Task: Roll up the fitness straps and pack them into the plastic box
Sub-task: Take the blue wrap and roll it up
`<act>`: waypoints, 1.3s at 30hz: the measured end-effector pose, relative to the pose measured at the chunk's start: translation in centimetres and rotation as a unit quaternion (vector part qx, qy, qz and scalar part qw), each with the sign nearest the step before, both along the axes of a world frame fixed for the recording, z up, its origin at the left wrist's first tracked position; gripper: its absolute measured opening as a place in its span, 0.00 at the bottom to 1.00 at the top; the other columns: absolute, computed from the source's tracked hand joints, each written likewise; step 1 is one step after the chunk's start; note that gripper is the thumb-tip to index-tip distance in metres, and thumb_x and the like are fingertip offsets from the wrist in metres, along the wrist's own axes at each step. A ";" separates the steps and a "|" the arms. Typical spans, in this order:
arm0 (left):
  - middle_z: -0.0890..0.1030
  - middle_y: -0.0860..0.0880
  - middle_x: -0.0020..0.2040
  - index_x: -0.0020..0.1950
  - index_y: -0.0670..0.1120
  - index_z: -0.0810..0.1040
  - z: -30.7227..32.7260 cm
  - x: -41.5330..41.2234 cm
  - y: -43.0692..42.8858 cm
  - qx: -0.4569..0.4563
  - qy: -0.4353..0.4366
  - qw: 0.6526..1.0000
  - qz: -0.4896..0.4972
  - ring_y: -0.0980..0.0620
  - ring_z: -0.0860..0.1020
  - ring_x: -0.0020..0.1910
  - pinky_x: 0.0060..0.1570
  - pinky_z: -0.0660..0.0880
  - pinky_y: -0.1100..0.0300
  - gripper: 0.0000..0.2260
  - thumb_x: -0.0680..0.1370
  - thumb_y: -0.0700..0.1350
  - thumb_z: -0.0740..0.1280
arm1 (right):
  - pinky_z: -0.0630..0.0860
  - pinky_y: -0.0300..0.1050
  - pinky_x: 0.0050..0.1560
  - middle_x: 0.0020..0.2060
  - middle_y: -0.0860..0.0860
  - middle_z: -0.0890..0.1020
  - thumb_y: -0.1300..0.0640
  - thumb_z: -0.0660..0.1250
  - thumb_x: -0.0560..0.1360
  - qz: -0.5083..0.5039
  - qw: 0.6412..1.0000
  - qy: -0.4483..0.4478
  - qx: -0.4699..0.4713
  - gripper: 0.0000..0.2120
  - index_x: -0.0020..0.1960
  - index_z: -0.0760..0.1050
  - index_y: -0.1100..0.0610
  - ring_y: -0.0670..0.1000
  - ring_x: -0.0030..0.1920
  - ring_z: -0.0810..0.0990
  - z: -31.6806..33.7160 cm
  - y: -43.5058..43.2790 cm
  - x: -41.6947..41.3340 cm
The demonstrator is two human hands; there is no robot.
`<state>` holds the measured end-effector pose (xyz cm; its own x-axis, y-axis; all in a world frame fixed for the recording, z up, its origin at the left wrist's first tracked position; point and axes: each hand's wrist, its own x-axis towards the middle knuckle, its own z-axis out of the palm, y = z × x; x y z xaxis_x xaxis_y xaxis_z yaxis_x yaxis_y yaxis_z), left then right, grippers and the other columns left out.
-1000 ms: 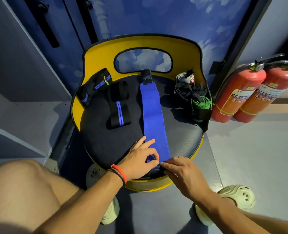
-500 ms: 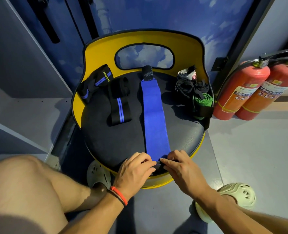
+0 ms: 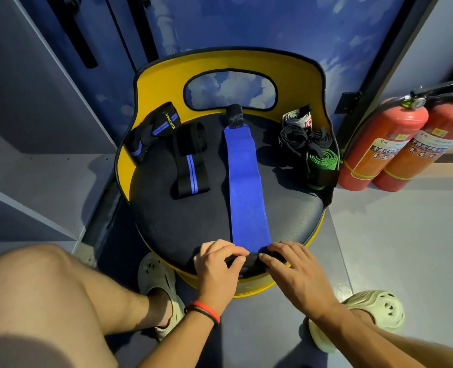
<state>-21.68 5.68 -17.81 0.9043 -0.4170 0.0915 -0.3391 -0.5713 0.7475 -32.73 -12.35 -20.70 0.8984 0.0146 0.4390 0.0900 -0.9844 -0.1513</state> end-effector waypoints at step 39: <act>0.83 0.52 0.48 0.57 0.49 0.86 3.5 4.2 -0.6 0.077 0.086 0.992 -0.057 0.56 0.80 0.45 0.48 0.78 0.64 0.11 0.77 0.50 0.74 | 0.78 0.44 0.43 0.46 0.47 0.83 0.50 0.68 0.77 -0.093 0.975 0.050 0.197 0.14 0.59 0.84 0.54 0.50 0.44 0.79 2.7 -0.1 3.3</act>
